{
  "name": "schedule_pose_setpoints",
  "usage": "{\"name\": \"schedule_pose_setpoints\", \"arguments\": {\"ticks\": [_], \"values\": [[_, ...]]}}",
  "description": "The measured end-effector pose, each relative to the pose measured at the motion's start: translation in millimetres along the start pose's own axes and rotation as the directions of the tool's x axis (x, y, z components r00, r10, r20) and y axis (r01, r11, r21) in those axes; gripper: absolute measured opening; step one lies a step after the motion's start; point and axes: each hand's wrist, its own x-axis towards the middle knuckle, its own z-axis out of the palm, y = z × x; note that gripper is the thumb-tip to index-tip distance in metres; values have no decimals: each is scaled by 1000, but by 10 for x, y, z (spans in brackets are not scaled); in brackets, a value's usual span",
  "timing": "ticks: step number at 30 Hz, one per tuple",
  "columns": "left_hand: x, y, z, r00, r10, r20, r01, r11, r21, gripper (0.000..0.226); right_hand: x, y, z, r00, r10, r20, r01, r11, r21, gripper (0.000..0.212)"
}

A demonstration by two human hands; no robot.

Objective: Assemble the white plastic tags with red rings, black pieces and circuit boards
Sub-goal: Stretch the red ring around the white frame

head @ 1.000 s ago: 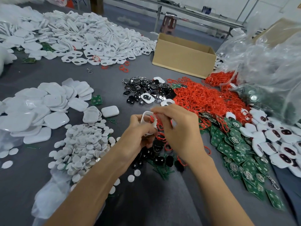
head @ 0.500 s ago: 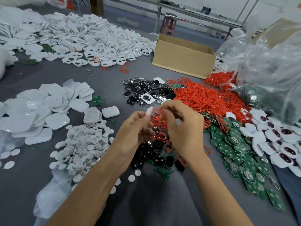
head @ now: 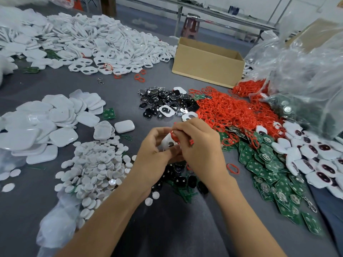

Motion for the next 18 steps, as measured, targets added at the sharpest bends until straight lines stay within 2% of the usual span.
{"name": "schedule_pose_setpoints", "arguments": {"ticks": [6, 11, 18], "values": [[20, -17, 8, 999, -43, 27, 46, 989, -140, 28, -26, 29, 7, 998, -58, -25, 56, 997, -61, 6], [32, -30, 2, 998, -33, 59, 42, 985, -168, 20, -18, 57, -6, 995, -93, -35, 90, 993, -74, 8], [44, -84, -16, 1000, 2, 2, -2, 991, -134, 22, -30, 62, 15, 991, -136, -16, 135, 990, -35, 12]]}}
